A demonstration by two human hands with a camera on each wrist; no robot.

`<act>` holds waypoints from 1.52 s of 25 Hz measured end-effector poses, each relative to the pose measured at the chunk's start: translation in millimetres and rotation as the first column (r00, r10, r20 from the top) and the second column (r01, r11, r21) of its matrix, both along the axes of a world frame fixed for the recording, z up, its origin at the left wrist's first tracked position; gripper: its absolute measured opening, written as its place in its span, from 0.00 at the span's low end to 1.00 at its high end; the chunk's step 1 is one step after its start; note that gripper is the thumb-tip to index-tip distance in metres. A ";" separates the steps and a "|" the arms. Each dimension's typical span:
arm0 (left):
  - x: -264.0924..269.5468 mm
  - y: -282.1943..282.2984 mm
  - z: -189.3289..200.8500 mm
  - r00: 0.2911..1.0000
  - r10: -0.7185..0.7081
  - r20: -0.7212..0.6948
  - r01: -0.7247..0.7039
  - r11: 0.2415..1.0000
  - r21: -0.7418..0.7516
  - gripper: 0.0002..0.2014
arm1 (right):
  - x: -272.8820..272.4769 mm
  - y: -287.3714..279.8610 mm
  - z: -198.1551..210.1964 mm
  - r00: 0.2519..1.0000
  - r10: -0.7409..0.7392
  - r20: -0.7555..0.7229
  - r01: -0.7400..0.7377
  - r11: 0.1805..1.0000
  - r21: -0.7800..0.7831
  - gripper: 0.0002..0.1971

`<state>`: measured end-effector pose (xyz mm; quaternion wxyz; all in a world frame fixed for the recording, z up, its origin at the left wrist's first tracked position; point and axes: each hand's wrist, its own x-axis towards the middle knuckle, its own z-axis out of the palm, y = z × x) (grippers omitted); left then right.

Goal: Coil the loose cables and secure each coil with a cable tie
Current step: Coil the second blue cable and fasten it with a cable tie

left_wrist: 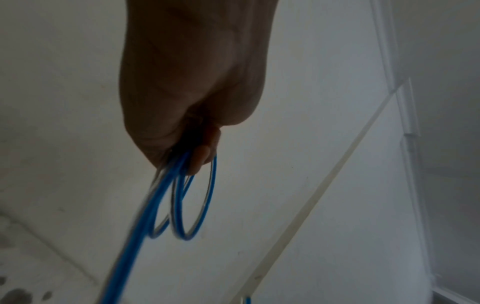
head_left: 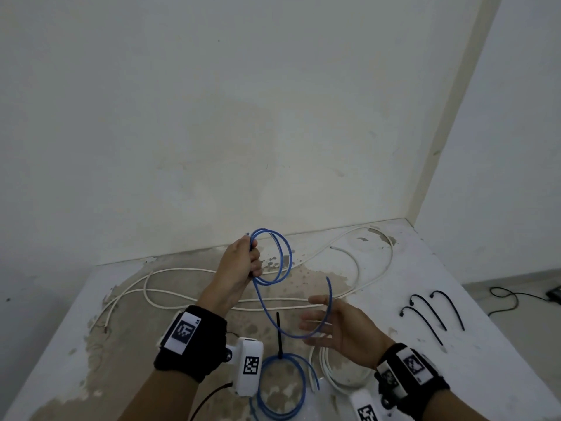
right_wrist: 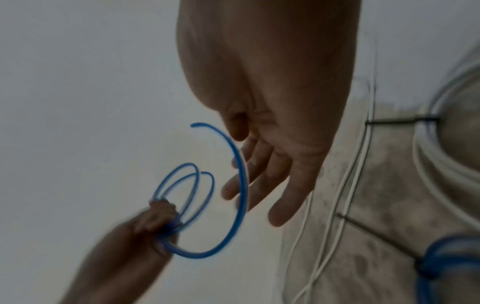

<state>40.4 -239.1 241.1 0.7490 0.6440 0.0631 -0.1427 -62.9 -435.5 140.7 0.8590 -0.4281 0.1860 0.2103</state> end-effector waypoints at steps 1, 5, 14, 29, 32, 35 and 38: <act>-1.0 -1.9 -1.7 1.000 0.018 0.005 -0.018 1.000 -0.019 0.17 | 2.5 1.9 3.4 0.998 -0.055 -0.019 0.057 0.996 0.072 0.18; -6.4 -0.7 -9.9 0.997 -0.050 -0.065 0.043 0.994 -0.105 0.17 | 21.5 2.0 20.8 0.987 -0.153 0.052 0.152 0.988 0.015 0.22; -20.9 -15.1 -16.4 0.968 -0.206 -0.141 0.194 0.976 -0.098 0.18 | 41.1 17.6 49.8 0.807 0.109 0.581 0.414 0.596 -0.688 0.21; -24.7 -13.7 -9.7 0.808 -0.555 -0.198 0.551 0.831 -0.079 0.18 | 33.0 16.4 41.8 0.773 0.180 0.608 0.290 0.753 -0.591 0.17; -26.8 -25.6 -8.6 0.799 -0.556 -0.228 0.571 0.821 0.003 0.16 | 24.0 12.2 39.7 0.797 0.148 0.585 0.265 0.785 -0.560 0.16; -29.0 -37.0 -9.4 0.806 -0.532 -0.258 0.557 0.830 0.030 0.15 | 17.7 3.9 40.4 0.833 0.122 0.540 0.246 0.792 -0.559 0.12; -30.5 -51.0 -14.5 0.877 -0.425 -0.223 0.415 0.905 -0.091 0.16 | 19.2 -3.5 42.6 0.885 0.009 0.465 0.238 0.851 -0.468 0.12</act>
